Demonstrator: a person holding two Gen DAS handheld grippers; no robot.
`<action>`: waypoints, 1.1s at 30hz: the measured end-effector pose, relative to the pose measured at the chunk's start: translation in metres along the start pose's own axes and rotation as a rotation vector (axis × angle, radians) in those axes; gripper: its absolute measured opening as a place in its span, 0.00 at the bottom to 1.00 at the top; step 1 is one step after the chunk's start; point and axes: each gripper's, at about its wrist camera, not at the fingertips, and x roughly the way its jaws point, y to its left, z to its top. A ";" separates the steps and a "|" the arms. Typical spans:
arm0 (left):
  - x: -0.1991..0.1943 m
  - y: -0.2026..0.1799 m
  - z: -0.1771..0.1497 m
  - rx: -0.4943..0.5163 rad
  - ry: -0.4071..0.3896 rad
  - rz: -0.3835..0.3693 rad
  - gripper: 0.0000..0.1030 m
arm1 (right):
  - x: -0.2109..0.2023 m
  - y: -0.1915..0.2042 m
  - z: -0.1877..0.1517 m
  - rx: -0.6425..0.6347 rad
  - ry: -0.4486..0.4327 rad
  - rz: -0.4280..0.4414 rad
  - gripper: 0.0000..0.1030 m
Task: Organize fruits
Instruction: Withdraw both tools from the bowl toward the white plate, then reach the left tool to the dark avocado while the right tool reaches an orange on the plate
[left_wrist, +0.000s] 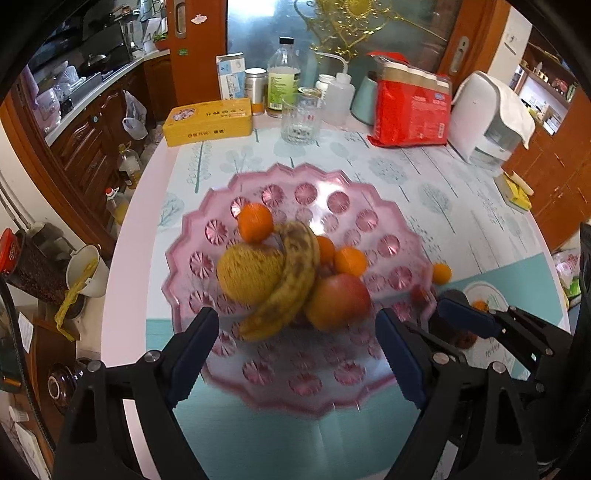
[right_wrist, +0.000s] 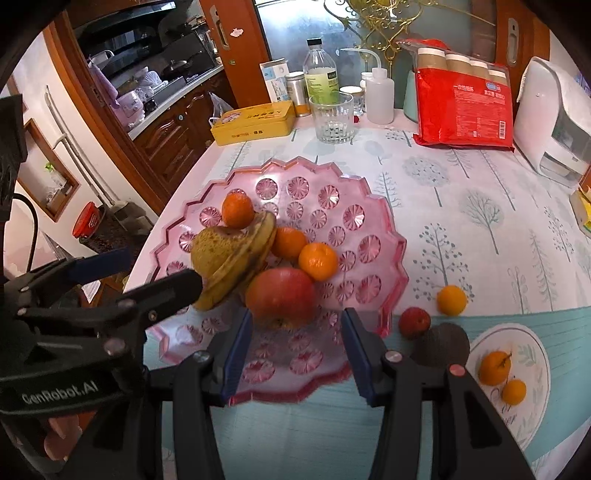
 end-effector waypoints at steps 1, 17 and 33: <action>-0.002 -0.002 -0.004 0.003 0.004 -0.004 0.83 | -0.003 -0.001 -0.004 0.000 0.000 0.000 0.49; -0.025 -0.080 -0.036 0.162 0.028 -0.066 0.86 | -0.061 -0.047 -0.063 0.077 -0.035 -0.040 0.49; -0.020 -0.191 -0.040 0.356 0.025 -0.151 0.86 | -0.110 -0.147 -0.098 0.228 -0.094 -0.164 0.49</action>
